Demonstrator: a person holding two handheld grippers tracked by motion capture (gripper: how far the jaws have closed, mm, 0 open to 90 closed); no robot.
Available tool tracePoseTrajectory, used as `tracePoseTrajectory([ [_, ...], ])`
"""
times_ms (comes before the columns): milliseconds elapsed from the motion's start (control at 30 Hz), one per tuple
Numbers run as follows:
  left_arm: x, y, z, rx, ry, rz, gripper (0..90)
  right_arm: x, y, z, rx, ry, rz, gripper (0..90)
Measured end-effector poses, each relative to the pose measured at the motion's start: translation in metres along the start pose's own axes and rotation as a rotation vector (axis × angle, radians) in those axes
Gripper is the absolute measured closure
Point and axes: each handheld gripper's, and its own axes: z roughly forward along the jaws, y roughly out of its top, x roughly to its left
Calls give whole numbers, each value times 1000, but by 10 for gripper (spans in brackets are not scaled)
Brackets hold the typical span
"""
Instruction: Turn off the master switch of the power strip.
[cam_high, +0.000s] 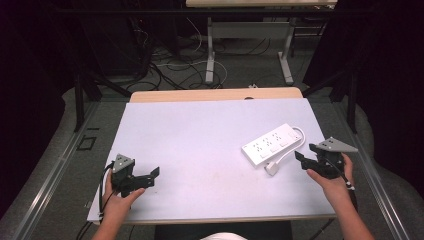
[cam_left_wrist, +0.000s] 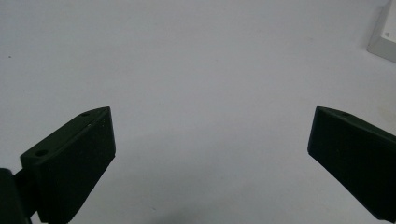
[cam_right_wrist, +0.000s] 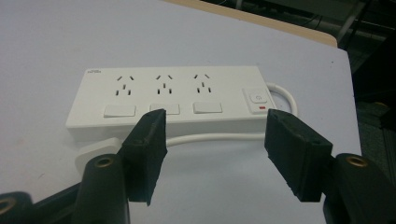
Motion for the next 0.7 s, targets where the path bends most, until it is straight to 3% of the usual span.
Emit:
tracePoseTrajectory([
  [467,0,0,0,5,-4,-3,13,-5,18,1,35,5,2,389],
  [700,0,0,0,4,-2,-6,14,-7,28,5,77,12,44,369],
])
